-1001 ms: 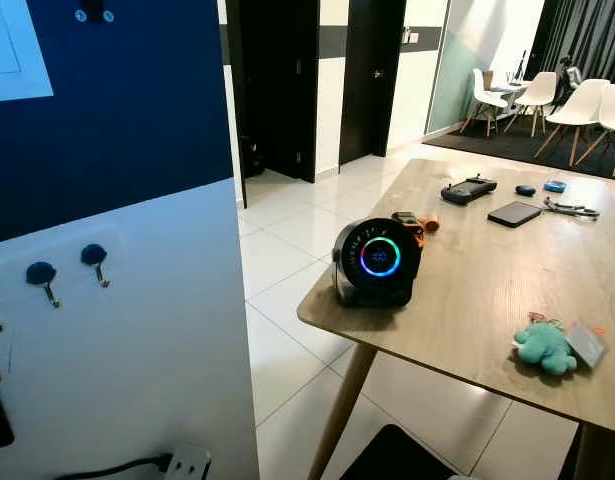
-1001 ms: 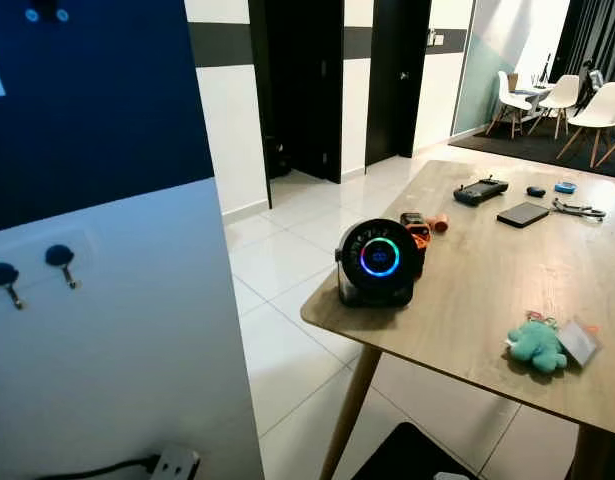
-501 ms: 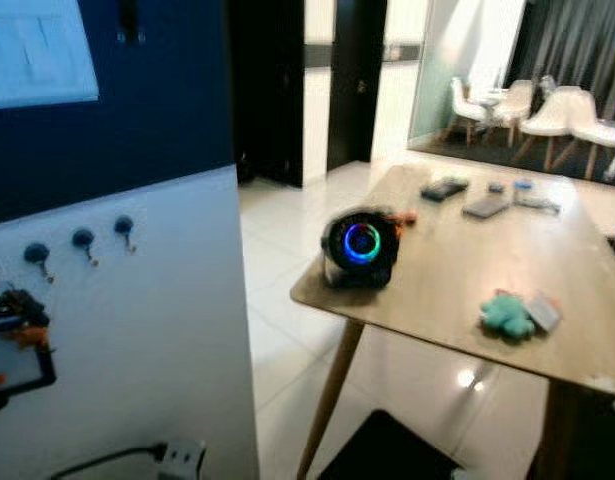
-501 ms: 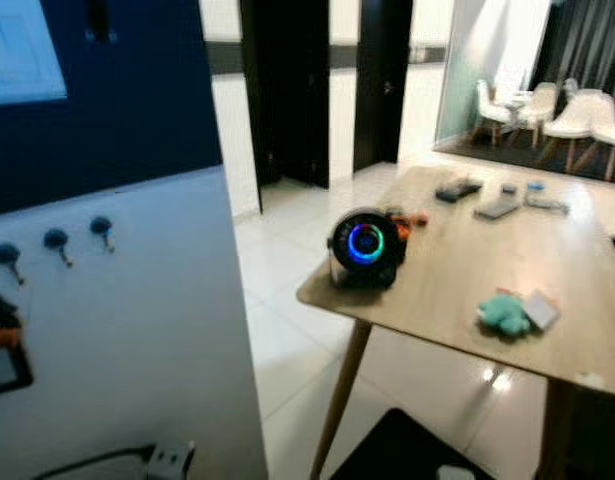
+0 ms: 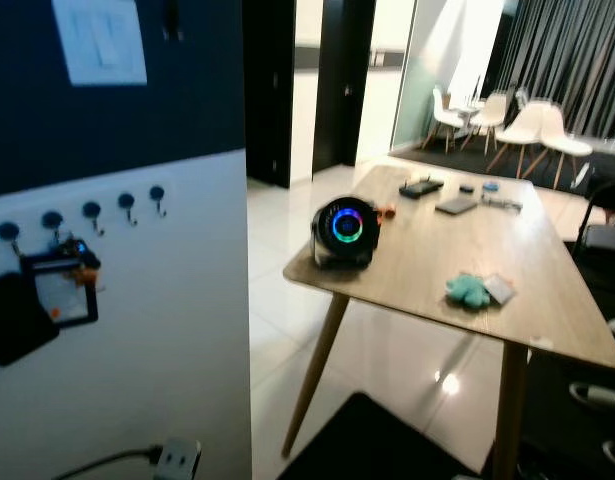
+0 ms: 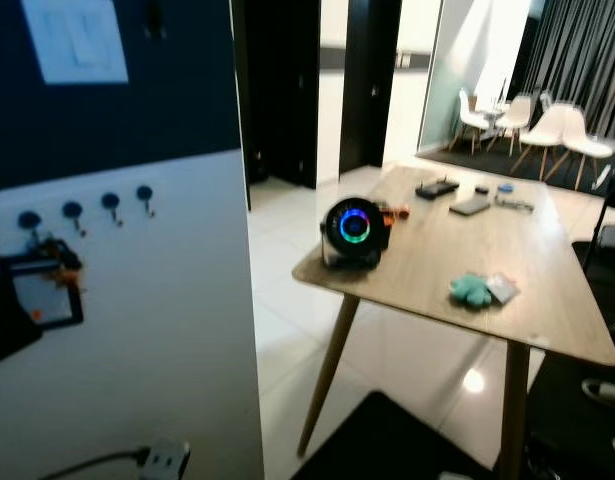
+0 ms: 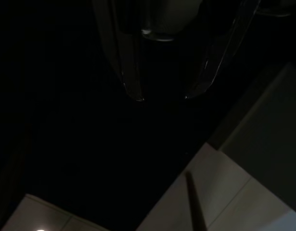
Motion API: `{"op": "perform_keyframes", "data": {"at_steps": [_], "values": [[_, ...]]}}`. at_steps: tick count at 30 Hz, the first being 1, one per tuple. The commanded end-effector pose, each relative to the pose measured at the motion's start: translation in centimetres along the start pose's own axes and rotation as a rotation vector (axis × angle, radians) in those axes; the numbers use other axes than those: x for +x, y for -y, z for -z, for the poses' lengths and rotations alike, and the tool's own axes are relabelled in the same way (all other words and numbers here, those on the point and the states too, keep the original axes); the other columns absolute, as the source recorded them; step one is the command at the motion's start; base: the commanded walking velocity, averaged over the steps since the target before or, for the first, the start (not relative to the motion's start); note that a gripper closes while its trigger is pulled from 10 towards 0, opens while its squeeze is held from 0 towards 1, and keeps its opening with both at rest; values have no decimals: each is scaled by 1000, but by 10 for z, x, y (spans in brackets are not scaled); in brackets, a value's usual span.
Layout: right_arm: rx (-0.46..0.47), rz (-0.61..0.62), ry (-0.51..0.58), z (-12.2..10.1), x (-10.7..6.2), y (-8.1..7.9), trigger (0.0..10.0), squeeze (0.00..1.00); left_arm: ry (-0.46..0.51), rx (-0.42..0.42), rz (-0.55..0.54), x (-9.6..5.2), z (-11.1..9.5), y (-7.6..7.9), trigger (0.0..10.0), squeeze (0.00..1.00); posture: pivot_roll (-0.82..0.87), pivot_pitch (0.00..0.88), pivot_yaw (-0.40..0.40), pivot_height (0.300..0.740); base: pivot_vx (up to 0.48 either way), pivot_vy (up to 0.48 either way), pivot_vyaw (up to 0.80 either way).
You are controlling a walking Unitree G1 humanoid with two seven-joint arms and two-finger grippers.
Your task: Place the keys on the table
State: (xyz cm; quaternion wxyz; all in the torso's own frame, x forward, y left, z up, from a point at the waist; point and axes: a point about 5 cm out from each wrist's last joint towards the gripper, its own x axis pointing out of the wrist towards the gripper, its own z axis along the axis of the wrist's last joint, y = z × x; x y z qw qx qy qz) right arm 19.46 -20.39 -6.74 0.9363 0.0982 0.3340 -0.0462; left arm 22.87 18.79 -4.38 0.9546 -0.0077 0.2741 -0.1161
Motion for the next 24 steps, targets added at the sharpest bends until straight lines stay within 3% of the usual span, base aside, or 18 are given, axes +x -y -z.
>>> {"op": "perform_keyframes", "data": {"at_steps": [1,16,20,24], "values": [[3,8,6,-2,1,1,10000,0,2,14,-5,0,-2,-2,10000,0,36,25,14,740,0,0,0],[7,15,5,-2,1,1,10000,0,3,27,-28,1,-5,-4,10000,0,37,23,20,740,0,0,0],[-31,-3,7,-3,1,-1,10000,0,-4,30,-35,2,-5,-4,10000,0,37,21,19,740,0,0,0],[-36,-10,6,-4,2,-2,10000,0,-2,36,-36,2,-5,-4,10000,0,36,20,20,740,0,0,638]]}}
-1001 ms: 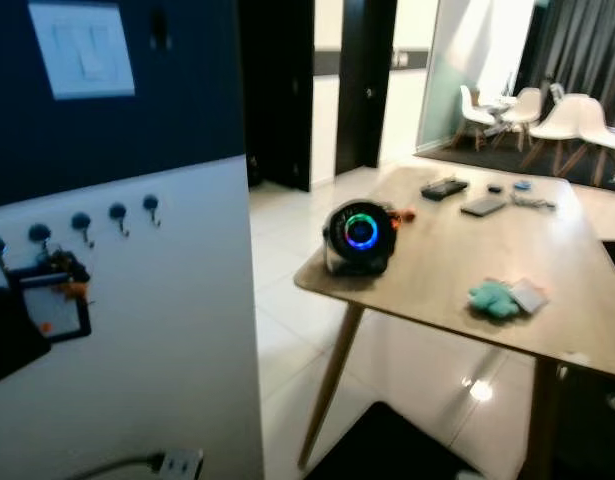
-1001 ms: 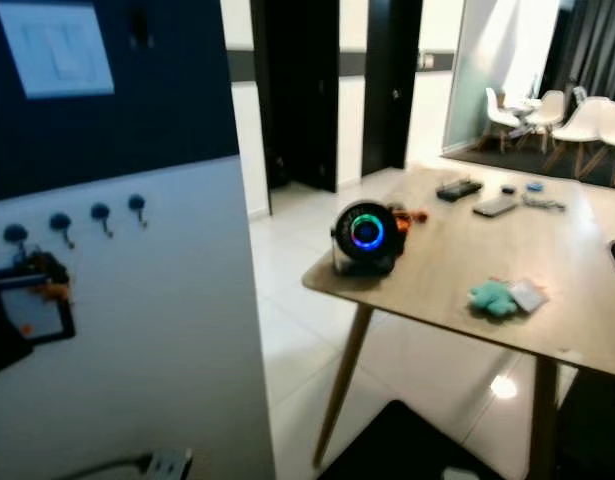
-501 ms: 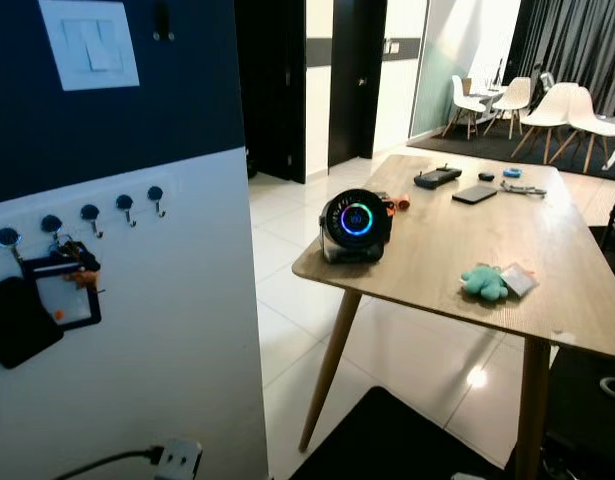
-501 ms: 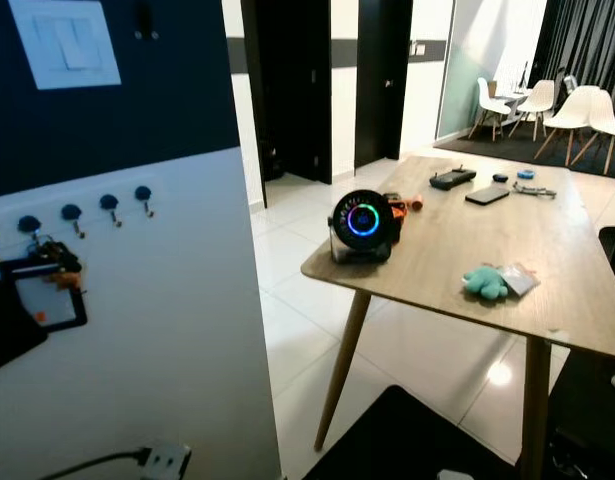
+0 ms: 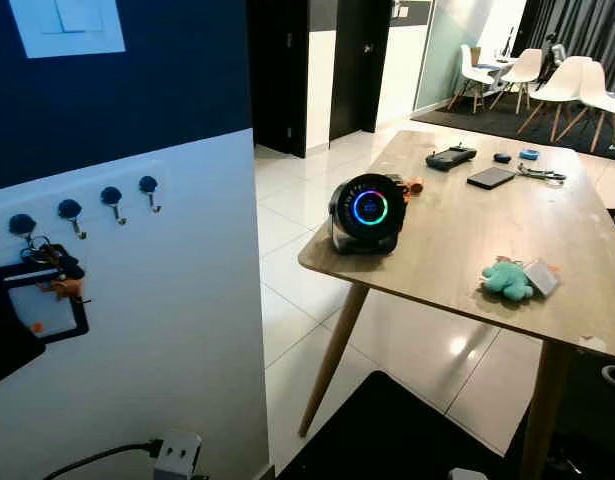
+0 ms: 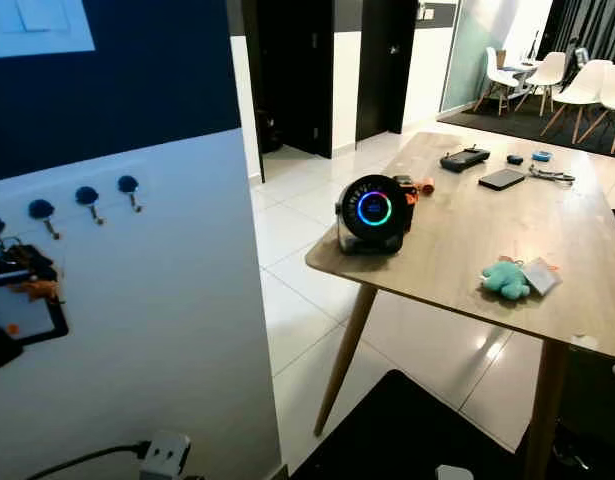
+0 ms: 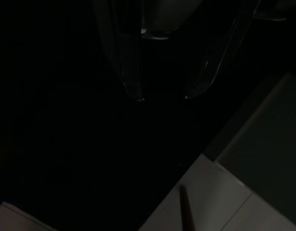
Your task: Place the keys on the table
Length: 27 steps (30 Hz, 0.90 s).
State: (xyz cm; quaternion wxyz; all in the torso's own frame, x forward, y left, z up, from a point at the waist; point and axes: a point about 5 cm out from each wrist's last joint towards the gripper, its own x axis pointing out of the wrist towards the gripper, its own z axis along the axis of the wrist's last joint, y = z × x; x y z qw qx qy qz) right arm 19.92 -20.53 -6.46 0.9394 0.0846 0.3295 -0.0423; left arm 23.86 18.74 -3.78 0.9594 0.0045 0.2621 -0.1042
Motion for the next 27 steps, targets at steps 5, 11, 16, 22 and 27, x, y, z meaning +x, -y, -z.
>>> {"op": "perform_keyframes", "data": {"at_steps": [5,11,16,22,27], "values": [[-12,-16,-3,0,1,-4,10000,0,-22,21,-12,-3,5,-3,10000,0,35,20,20,740,0,0,800],[-10,-16,-3,0,1,-4,10000,0,-37,12,-3,-2,6,-2,10000,0,36,19,21,740,0,0,800],[-11,-17,-4,1,0,-3,10000,0,-54,29,-15,-2,7,-3,10000,0,38,16,22,740,0,0,800],[-9,-17,-4,1,0,-3,10000,0,-65,58,-44,-3,8,-6,10000,0,35,11,24,740,0,0,800],[-11,-17,-6,2,0,-3,10000,0,-81,62,-38,-3,9,-5,10000,0,34,8,23,740,0,0,800]]}}
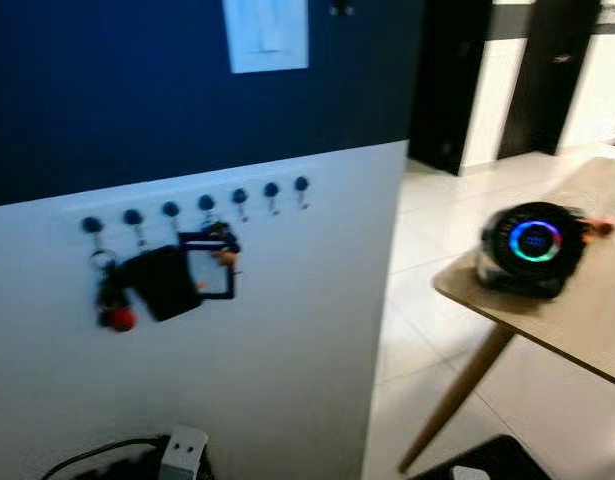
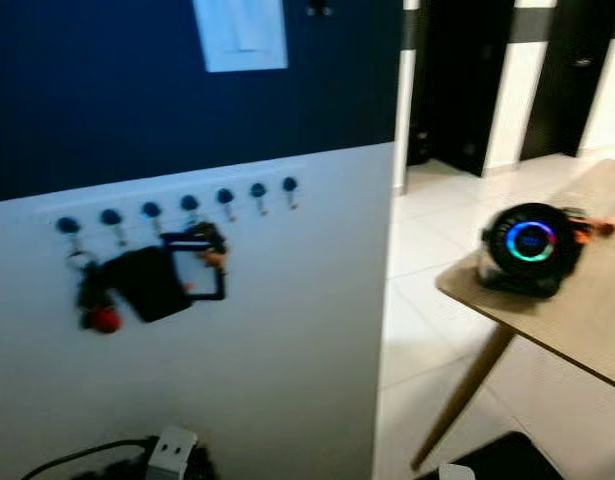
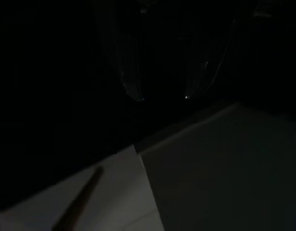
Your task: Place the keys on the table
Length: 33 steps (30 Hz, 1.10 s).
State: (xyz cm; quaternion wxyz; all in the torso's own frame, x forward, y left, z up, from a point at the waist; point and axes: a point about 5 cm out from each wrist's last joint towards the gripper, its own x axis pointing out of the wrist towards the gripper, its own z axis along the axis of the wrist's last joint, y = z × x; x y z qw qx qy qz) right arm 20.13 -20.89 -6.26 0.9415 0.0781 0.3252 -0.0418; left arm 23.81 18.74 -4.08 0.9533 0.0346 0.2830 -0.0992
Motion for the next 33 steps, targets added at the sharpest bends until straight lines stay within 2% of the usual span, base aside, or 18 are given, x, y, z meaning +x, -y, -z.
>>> {"op": "perform_keyframes", "data": {"at_steps": [1,8,12,14,17,20,31,33], "values": [[1,-19,-16,5,-1,-6,10000,0,-40,6,-18,-4,7,-5,10000,0,34,6,24,740,0,0,800],[-1,-18,-17,5,-1,-5,10000,0,-83,23,-13,-3,11,-4,10000,0,36,0,19,740,0,0,800],[-4,-18,-19,5,-1,-5,10000,0,-75,35,0,-3,10,-3,10000,0,37,0,18,740,0,0,800],[28,8,-23,5,0,-3,10000,0,-81,41,9,-3,11,-2,10000,0,38,0,19,740,0,0,0],[25,4,-19,4,0,-3,10000,0,-77,76,23,-2,9,-1,10000,0,39,0,17,740,0,0,0],[24,0,-17,3,0,-4,10000,0,-79,75,21,-2,8,0,10000,0,39,0,18,740,0,0,0],[29,4,-19,5,0,-5,10000,0,-79,57,-1,-2,8,-2,10000,0,35,9,23,740,0,-480,0],[29,8,-20,5,0,-4,10000,0,-81,38,-9,-1,8,-2,10000,0,35,12,23,740,0,0,0]]}}
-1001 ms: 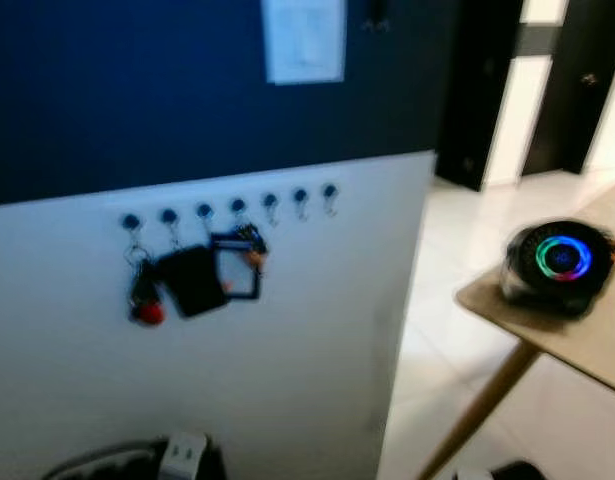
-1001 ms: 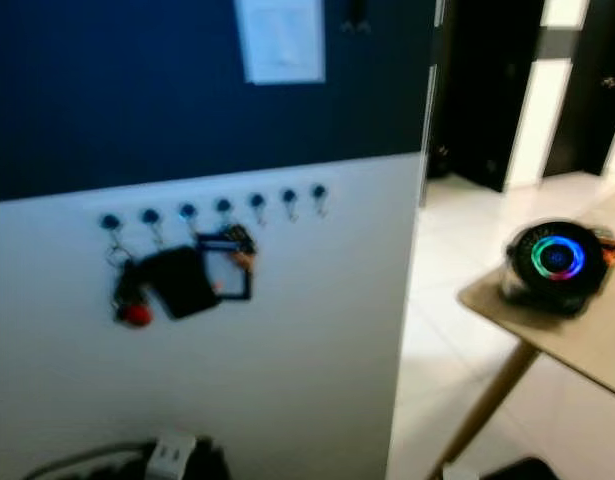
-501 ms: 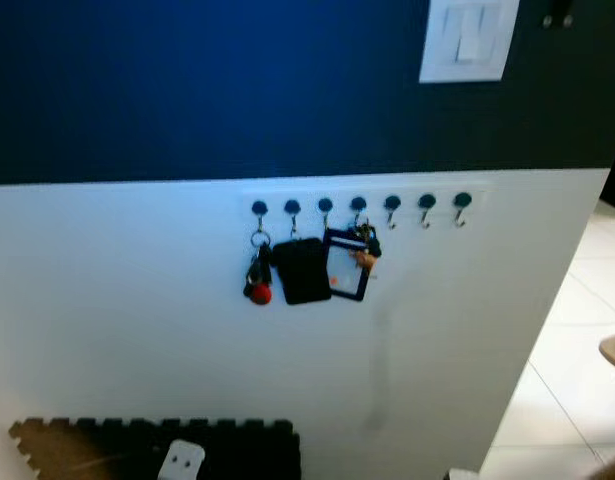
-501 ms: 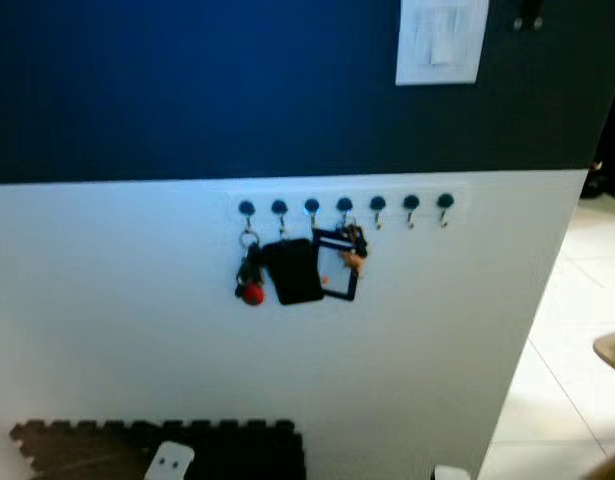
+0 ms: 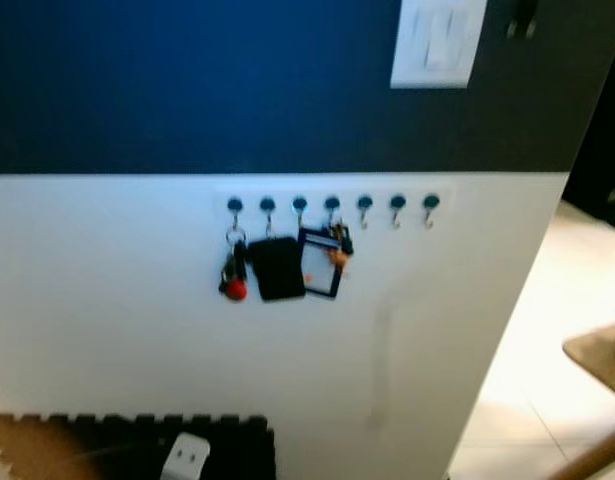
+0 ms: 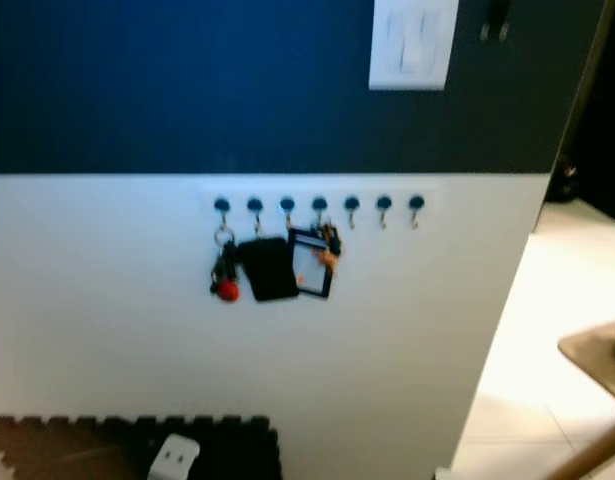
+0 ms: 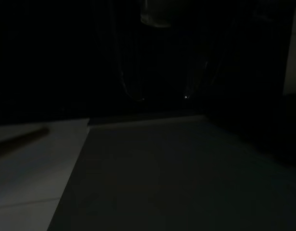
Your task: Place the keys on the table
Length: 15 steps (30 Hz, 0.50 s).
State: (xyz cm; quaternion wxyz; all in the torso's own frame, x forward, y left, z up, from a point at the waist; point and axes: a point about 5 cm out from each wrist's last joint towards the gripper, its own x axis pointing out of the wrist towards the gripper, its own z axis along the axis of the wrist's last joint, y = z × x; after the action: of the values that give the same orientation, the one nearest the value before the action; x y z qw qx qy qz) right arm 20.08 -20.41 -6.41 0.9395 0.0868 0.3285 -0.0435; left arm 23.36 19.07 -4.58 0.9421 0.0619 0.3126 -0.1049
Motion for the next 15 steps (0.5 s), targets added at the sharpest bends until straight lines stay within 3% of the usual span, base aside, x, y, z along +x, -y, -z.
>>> {"op": "perform_keyframes", "data": {"at_steps": [1,15], "values": [[12,11,-12,2,-1,2,10000,0,-13,-14,-10,0,1,0,10000,0,34,12,23,740,0,0,0],[16,15,-6,-1,0,3,10000,0,-18,13,-10,2,-3,-1,10000,0,29,11,29,740,0,0,0]]}}
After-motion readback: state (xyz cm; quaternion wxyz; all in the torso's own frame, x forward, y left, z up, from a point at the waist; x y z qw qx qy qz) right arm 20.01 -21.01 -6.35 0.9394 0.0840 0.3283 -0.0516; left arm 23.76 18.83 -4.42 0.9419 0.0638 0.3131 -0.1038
